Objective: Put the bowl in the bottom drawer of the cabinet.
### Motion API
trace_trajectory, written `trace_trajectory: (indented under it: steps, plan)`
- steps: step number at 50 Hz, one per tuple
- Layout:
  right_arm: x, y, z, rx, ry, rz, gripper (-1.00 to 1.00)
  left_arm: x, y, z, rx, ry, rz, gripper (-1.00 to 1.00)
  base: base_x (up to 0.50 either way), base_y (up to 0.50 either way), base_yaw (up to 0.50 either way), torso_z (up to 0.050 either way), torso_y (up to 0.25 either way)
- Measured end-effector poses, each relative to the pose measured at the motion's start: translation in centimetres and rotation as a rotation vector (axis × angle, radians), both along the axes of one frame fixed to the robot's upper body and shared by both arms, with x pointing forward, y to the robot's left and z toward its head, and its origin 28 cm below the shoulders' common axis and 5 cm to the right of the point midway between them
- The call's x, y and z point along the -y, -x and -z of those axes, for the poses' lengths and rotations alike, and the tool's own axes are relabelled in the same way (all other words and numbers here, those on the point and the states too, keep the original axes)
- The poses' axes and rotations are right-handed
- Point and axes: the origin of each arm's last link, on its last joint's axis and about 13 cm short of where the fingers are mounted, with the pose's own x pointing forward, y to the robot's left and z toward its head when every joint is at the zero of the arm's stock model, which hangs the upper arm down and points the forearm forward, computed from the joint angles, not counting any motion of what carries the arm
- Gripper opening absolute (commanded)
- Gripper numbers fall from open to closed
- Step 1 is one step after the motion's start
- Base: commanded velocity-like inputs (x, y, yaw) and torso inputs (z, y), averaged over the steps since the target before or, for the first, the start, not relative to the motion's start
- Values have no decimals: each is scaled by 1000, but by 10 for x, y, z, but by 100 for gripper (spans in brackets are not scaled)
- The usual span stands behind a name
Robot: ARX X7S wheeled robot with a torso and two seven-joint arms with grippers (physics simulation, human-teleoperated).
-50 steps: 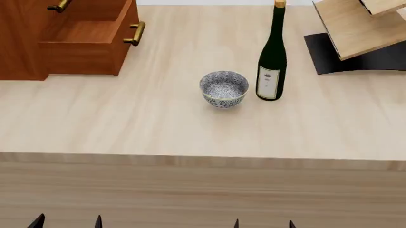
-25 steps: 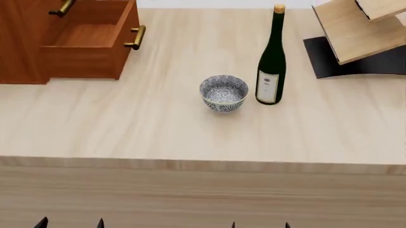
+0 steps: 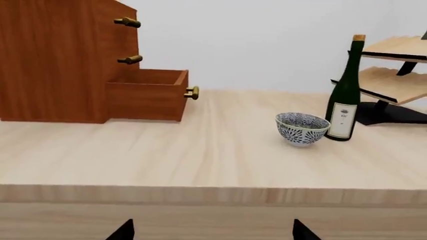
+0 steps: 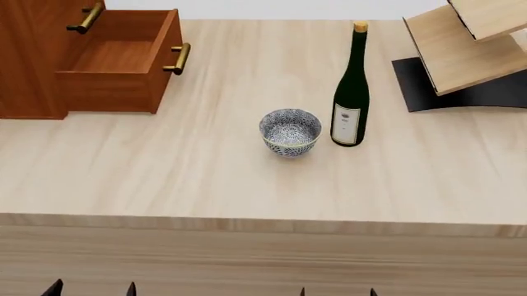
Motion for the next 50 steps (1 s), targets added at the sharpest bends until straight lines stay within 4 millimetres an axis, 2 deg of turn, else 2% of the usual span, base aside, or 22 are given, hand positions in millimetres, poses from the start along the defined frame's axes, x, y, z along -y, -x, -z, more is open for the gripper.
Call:
trace_trajectory:
  steps: [13,18,31,50]
  plan:
    - [0,0,-3,4,-1,-2,100,-1,1,-3,9,4,4,100,0,0,0,50,0]
    - [1,0,-7,13,3,1,100,-2,0,-9,22,-4,1,100,0,0,0,6,0]
    - [11,-6,-57,111,40,59,100,-16,-11,-62,133,-33,-22,100,0,0,0,0,0]
    - [23,-11,-108,187,36,127,100,-39,-18,-141,302,-62,-83,100,0,0,0,0,0]
